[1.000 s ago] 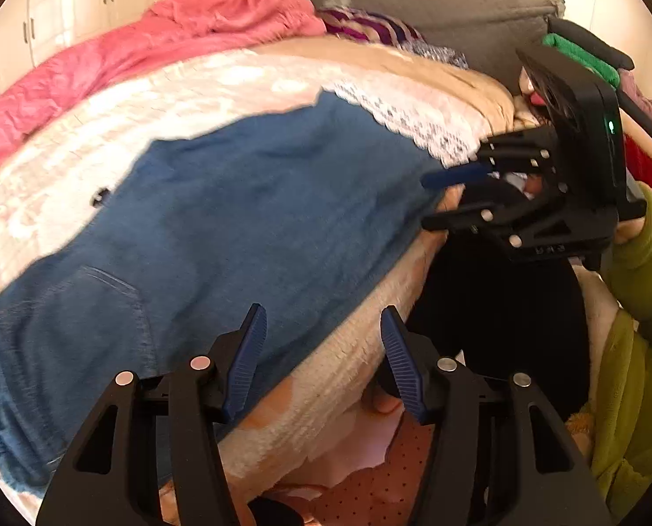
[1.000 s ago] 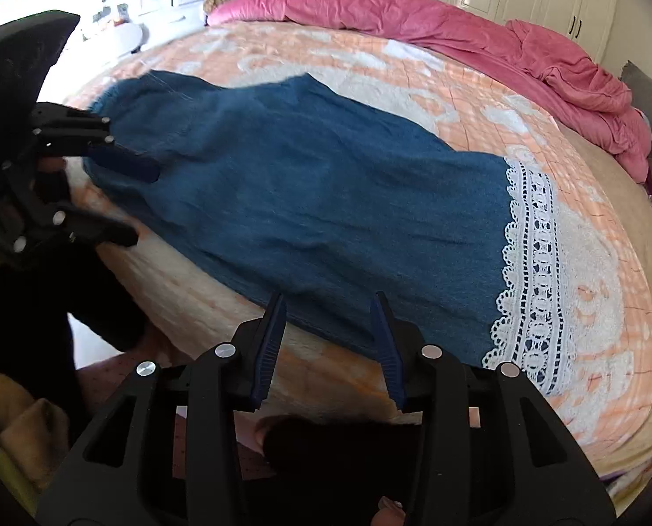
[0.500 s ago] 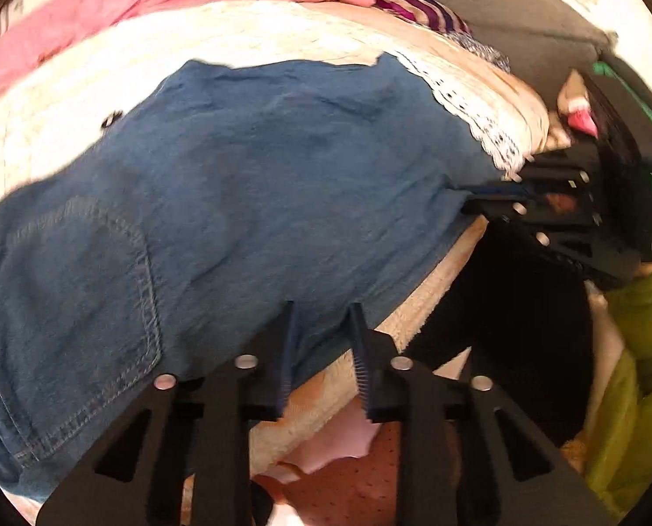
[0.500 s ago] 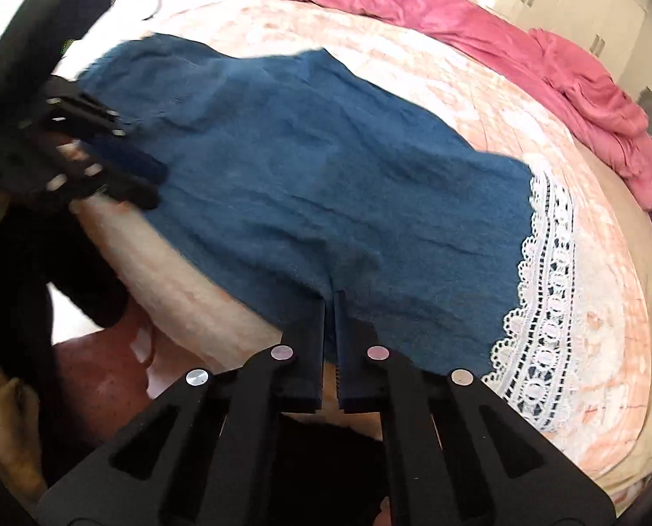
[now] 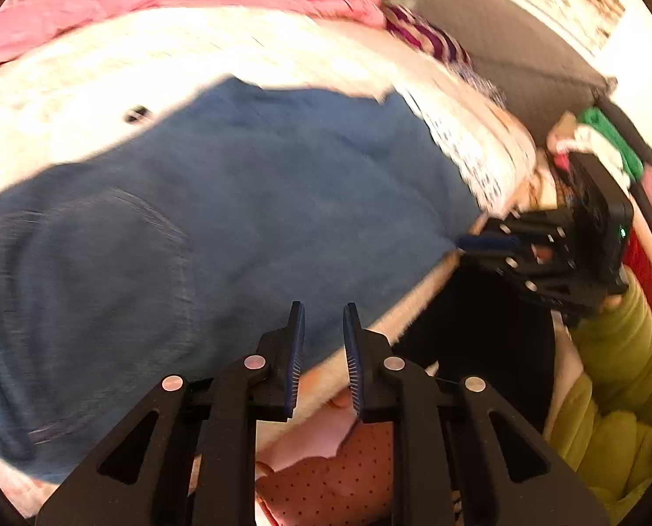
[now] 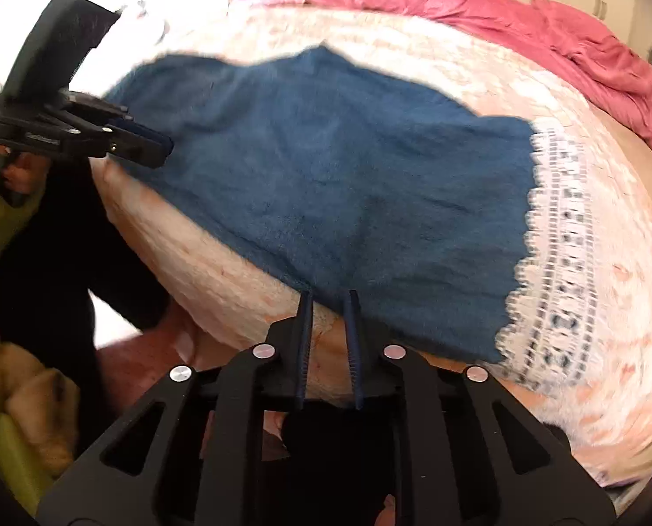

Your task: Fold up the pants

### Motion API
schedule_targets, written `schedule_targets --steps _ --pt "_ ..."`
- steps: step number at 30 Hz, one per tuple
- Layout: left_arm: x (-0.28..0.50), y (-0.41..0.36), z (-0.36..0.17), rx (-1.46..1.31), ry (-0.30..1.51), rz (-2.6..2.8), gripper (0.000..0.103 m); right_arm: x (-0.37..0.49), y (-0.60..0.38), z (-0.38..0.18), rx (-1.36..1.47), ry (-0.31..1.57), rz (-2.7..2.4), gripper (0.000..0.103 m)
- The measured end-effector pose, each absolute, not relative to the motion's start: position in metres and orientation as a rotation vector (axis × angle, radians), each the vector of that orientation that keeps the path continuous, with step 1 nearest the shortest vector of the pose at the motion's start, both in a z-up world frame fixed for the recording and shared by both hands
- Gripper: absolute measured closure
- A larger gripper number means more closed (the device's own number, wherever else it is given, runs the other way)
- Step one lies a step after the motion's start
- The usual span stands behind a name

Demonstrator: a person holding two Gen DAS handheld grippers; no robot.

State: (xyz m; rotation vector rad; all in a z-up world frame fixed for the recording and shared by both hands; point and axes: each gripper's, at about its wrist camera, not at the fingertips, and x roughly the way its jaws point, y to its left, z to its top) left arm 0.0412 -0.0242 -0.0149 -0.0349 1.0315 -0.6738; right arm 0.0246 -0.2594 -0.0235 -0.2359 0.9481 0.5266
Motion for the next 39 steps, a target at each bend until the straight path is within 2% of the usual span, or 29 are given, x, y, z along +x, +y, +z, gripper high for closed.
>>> schedule_targets --steps 2,4,6,8,11,13,16,17,19,20,26,28,31,39 --pt "0.043 -0.01 -0.009 -0.055 1.0 -0.606 0.081 0.023 -0.269 -0.013 -0.185 0.916 0.52 0.077" --pt "0.046 0.002 -0.007 -0.082 0.98 -0.531 0.064 0.027 -0.276 -0.003 -0.152 0.887 0.485 0.068" --pt "0.054 0.016 -0.011 -0.133 0.99 -0.432 0.063 0.038 -0.28 0.004 -0.076 0.87 0.48 0.066" --pt "0.061 0.028 -0.018 -0.152 1.026 -0.337 0.063 0.055 -0.284 0.005 -0.033 0.874 0.445 0.056" --pt "0.069 0.047 -0.022 -0.251 1.048 -0.281 0.063 0.076 -0.284 -0.012 -0.024 0.958 0.381 0.052" --pt "0.069 0.065 -0.018 -0.27 1.027 -0.203 0.073 0.082 -0.289 -0.03 -0.037 1.035 0.311 0.052" --pt "0.072 0.076 -0.022 -0.331 1.051 -0.18 0.077 0.075 -0.294 -0.034 0.003 1.001 0.325 0.052" --pt "0.072 0.071 -0.021 -0.298 1.052 -0.177 0.075 0.074 -0.292 -0.033 -0.016 0.998 0.32 0.05" --pt "0.069 0.055 -0.014 -0.228 1.026 -0.22 0.052 0.074 -0.285 -0.034 -0.05 0.995 0.325 0.043" --pt "0.067 0.052 -0.011 -0.216 1.005 -0.242 0.049 0.073 -0.283 -0.032 -0.054 0.99 0.326 0.038" --pt "0.063 0.021 0.04 -0.131 0.875 -0.339 0.046 0.061 -0.297 -0.007 0.055 0.89 0.33 0.036" --pt "0.072 0.009 0.05 -0.083 0.857 -0.355 0.041 0.063 -0.309 0.003 0.101 0.852 0.297 0.036" --pt "0.104 -0.022 0.063 0.009 0.86 -0.375 0.041 0.073 -0.331 0.014 0.177 0.825 0.255 0.032" --pt "0.183 -0.071 0.043 0.107 0.949 -0.49 0.041 0.127 -0.393 0.027 0.317 0.844 0.191 0.031"
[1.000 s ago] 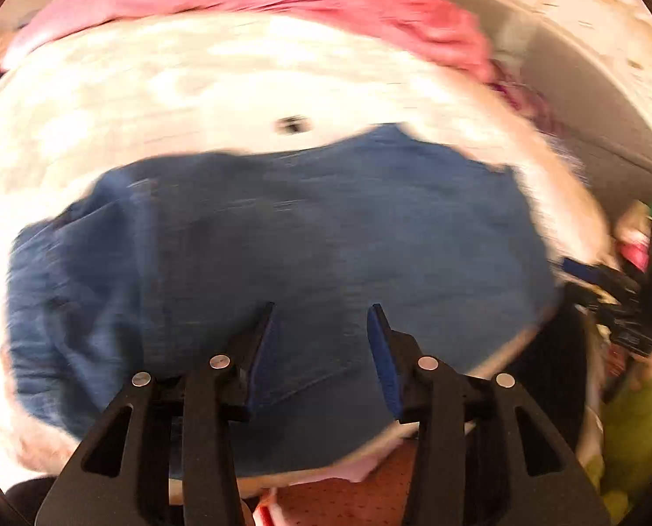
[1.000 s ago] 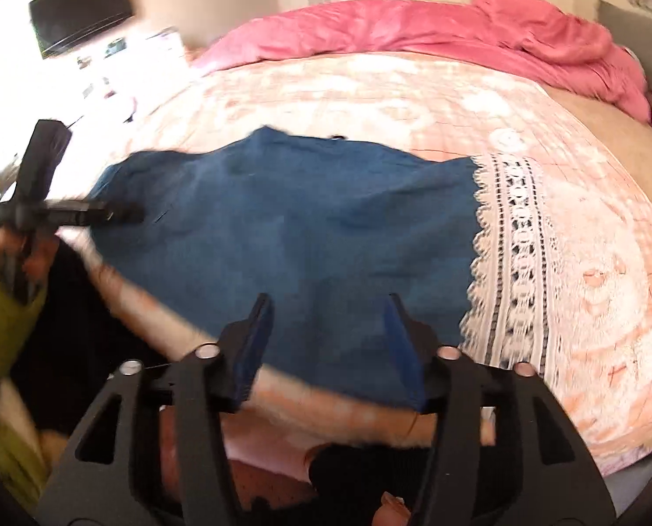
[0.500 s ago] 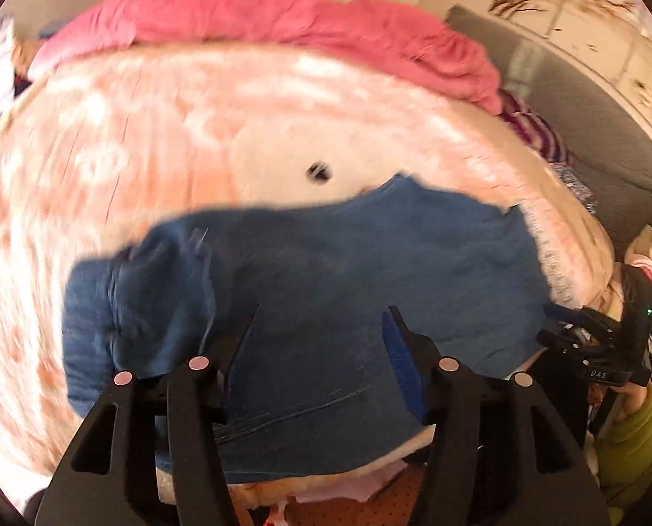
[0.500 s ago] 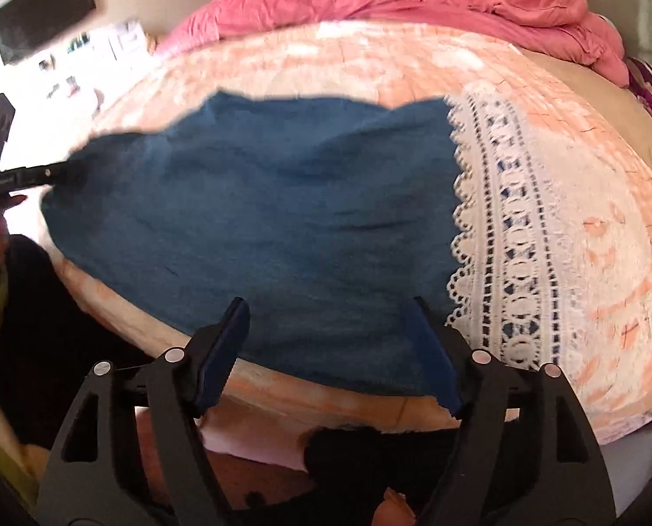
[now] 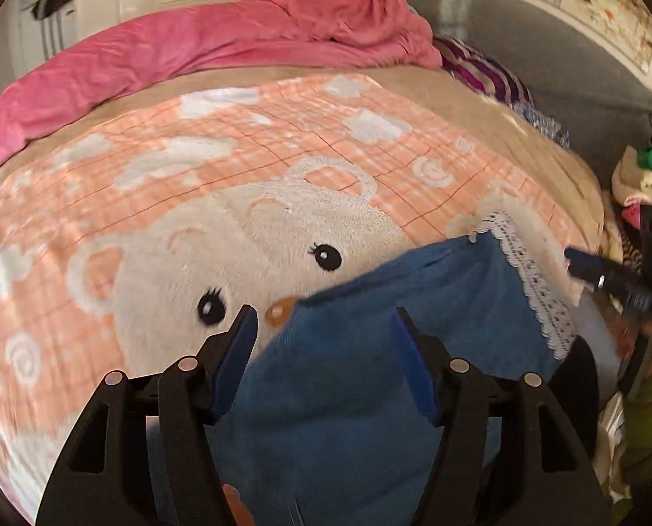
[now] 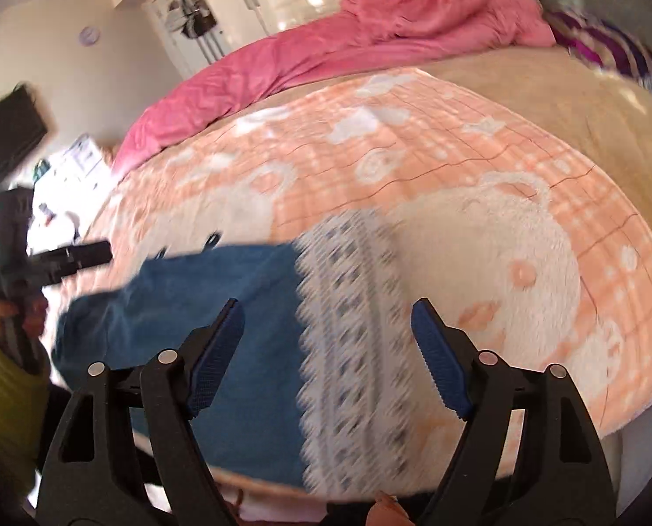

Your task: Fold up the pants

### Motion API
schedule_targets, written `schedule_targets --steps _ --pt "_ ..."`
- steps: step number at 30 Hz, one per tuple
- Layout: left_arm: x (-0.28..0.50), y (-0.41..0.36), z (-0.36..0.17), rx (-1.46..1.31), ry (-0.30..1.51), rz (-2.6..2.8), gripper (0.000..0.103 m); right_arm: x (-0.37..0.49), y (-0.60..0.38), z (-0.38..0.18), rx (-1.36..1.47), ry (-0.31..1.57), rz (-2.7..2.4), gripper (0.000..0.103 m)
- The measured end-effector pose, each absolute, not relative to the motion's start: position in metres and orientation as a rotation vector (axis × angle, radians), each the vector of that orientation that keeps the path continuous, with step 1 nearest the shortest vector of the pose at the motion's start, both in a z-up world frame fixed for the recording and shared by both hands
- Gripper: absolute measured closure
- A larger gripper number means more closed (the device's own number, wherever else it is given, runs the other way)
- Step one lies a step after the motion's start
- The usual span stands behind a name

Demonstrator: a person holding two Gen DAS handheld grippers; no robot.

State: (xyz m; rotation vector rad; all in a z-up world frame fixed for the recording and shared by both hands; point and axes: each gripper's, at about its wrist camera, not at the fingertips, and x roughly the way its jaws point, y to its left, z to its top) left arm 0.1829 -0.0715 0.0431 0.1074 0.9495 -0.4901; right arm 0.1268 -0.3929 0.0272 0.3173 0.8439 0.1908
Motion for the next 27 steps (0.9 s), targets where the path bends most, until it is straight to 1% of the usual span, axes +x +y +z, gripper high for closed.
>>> schedule_targets --steps 4,6,9,12,14,15,16,17,19,26,27 --pt "0.194 -0.073 0.02 0.137 0.951 -0.518 0.041 0.172 -0.417 0.01 0.425 0.91 0.194 0.031" --pt "0.196 -0.071 0.011 0.11 0.975 -0.56 0.041 0.186 -0.42 0.003 0.428 0.937 0.199 0.031" --pt "0.197 -0.073 -0.001 0.159 0.988 -0.57 0.041 0.212 -0.415 -0.01 0.409 1.004 0.213 0.032" --pt "0.202 -0.073 -0.014 0.16 1.026 -0.569 0.041 0.23 -0.4 -0.017 0.32 1.05 0.225 0.039" --pt "0.206 -0.074 -0.021 0.169 1.034 -0.551 0.041 0.234 -0.39 -0.023 0.263 1.066 0.226 0.05" --pt "0.208 -0.074 -0.024 0.163 1.038 -0.545 0.041 0.234 -0.387 -0.025 0.256 1.068 0.231 0.054" --pt "0.21 -0.074 -0.026 0.156 1.041 -0.544 0.041 0.232 -0.383 -0.024 0.246 1.06 0.24 0.062" --pt "0.213 -0.075 -0.028 0.145 1.048 -0.542 0.041 0.231 -0.382 -0.023 0.234 1.052 0.247 0.066" --pt "0.218 -0.077 -0.031 0.12 1.063 -0.55 0.041 0.226 -0.379 -0.022 0.216 1.039 0.261 0.069" --pt "0.232 -0.075 -0.039 0.003 1.083 -0.585 0.041 0.228 -0.387 -0.03 0.257 1.045 0.286 0.069" --pt "0.232 -0.075 -0.039 -0.013 1.084 -0.597 0.044 0.227 -0.385 -0.03 0.255 1.042 0.285 0.069"
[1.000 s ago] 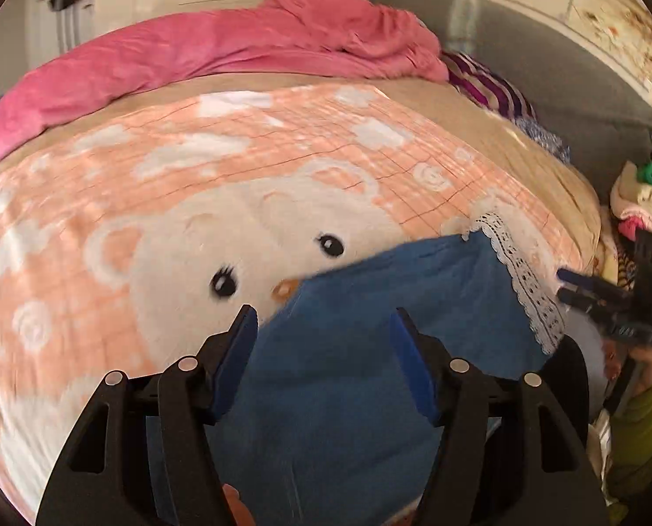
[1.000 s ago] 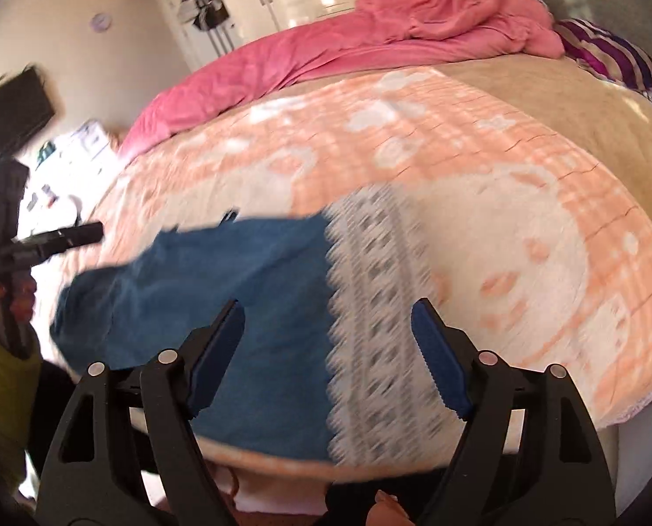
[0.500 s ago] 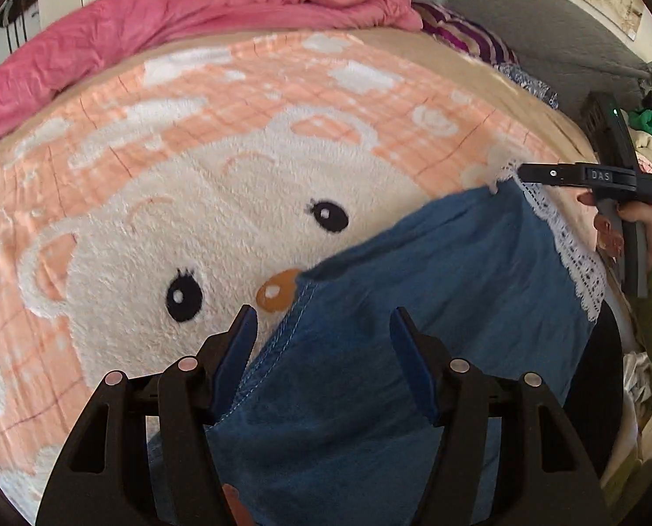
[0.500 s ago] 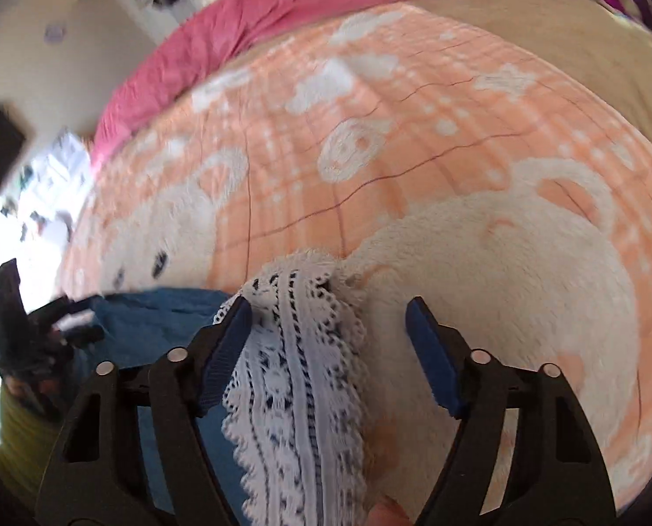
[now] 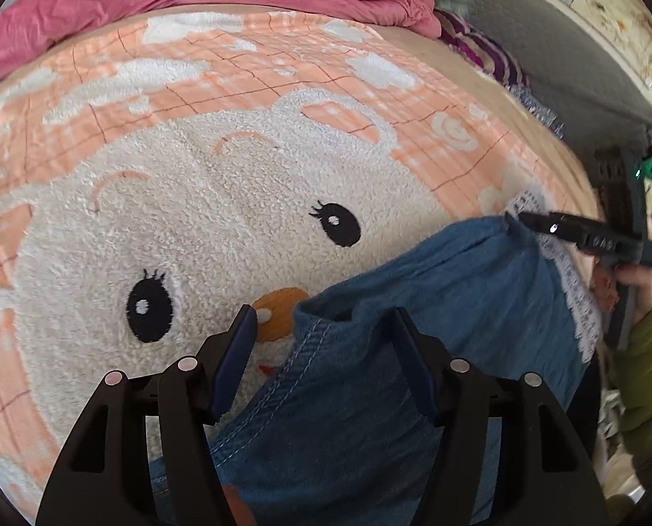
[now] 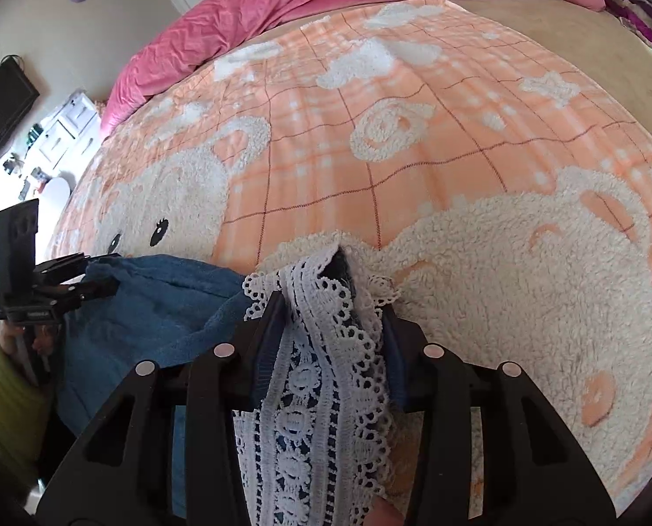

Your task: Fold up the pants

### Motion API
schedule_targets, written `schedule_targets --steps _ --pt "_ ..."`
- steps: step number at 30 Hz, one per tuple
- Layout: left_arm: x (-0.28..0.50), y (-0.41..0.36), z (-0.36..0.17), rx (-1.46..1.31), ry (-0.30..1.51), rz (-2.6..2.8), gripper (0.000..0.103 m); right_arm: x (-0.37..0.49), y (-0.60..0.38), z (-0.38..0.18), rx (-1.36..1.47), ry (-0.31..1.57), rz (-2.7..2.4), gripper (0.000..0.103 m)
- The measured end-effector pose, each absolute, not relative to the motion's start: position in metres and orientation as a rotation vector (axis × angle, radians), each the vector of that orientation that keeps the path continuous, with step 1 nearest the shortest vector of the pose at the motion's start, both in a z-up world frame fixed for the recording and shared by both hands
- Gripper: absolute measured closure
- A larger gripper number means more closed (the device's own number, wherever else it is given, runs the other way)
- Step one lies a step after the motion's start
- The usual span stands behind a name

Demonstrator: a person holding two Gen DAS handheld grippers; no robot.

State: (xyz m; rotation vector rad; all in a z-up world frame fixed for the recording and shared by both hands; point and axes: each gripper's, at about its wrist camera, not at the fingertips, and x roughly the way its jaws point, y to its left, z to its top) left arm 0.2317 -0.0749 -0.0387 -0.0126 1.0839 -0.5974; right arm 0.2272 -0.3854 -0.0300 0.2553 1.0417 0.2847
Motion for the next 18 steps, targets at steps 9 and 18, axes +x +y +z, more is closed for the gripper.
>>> schedule_targets --steps 9,18 --pt "0.215 -0.094 -0.031 0.027 1.068 -0.695 0.091 0.204 -0.377 -0.012 0.277 0.961 0.355 0.091" --pt "0.235 -0.065 0.004 -0.165 0.945 -0.668 0.093 0.22 -0.383 0.023 0.227 0.811 0.354 0.092"
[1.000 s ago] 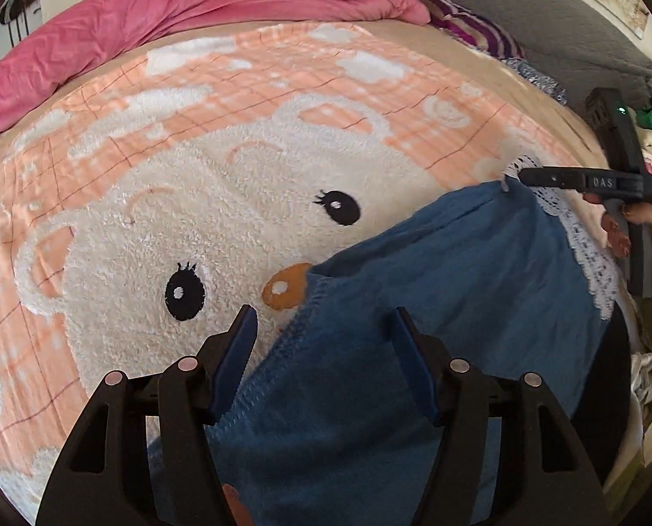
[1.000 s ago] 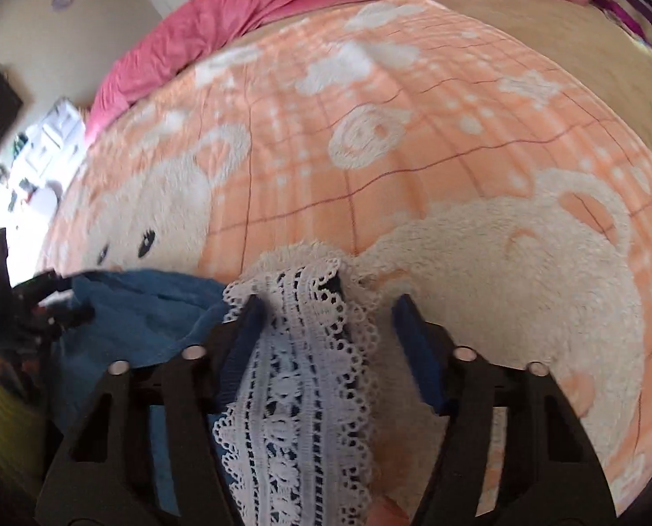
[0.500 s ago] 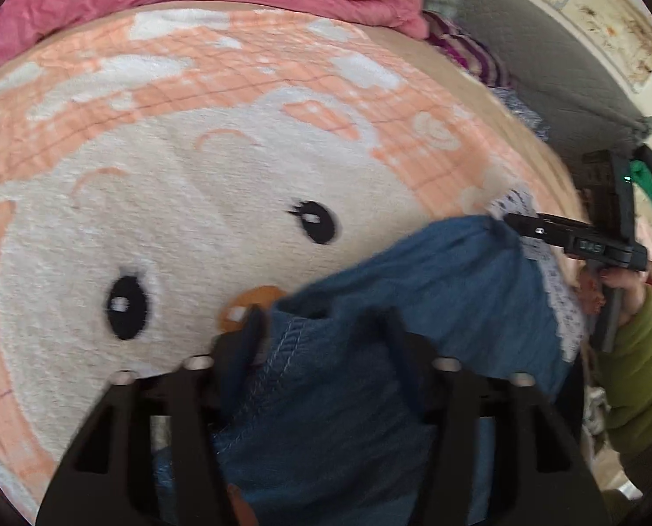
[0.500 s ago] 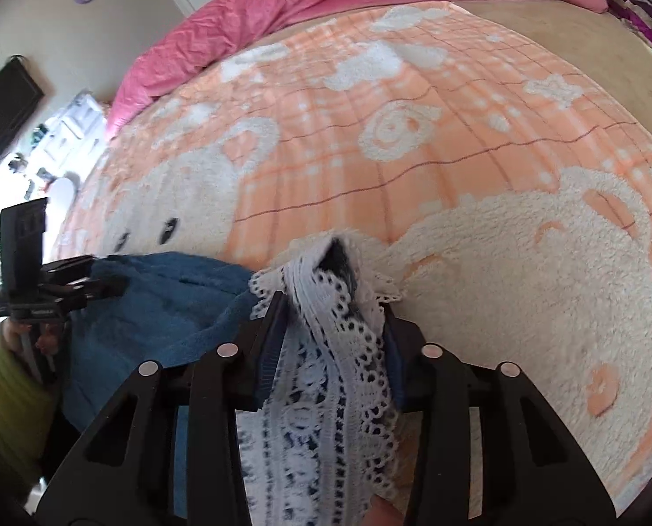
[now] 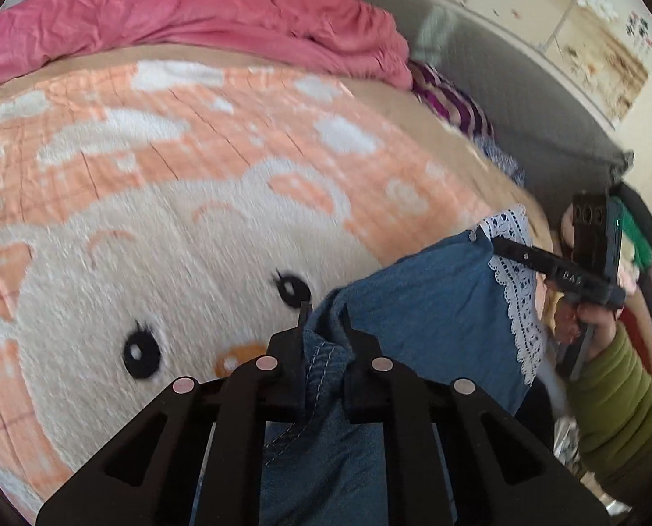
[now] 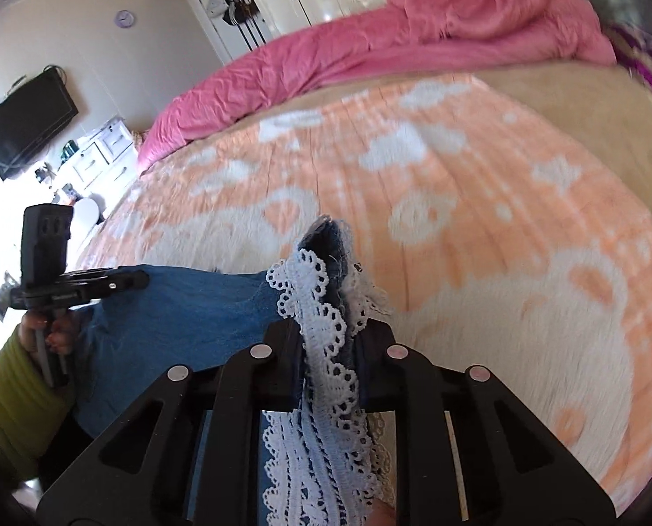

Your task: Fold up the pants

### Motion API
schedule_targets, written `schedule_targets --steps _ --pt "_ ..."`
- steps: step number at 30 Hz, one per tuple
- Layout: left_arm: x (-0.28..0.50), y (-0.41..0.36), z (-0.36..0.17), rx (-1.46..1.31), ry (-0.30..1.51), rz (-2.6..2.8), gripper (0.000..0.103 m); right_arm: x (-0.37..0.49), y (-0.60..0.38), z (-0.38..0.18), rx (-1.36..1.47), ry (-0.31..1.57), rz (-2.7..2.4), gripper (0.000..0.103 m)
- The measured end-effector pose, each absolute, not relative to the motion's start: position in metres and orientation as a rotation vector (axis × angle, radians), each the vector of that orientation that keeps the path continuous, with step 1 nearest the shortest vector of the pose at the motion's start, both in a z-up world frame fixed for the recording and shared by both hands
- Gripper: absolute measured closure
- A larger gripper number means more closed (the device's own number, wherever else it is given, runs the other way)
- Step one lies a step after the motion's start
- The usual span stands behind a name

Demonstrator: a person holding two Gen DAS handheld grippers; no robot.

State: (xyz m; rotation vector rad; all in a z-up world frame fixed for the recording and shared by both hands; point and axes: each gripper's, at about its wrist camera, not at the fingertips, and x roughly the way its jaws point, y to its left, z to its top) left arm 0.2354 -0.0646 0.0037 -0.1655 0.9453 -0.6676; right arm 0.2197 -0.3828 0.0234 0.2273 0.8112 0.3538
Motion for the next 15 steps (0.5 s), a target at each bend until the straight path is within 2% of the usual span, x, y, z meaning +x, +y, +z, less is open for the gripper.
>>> schedule_targets --steps 4,7,10,15 --pt "0.253 -0.066 -0.008 -0.178 0.969 -0.604 0.093 0.251 -0.376 0.024 0.189 0.833 0.332 0.092" --pt "0.262 -0.067 -0.023 -0.162 1.005 -0.549 0.093 0.276 -0.365 -0.003 0.118 0.932 0.285 0.09" --pt "0.266 -0.068 -0.034 -0.13 1.026 -0.502 0.089 0.285 -0.366 -0.028 0.07 0.987 0.226 0.083" --pt "0.267 -0.063 -0.037 -0.097 1.012 -0.437 0.085 0.279 -0.379 -0.034 0.139 0.962 0.214 0.071"
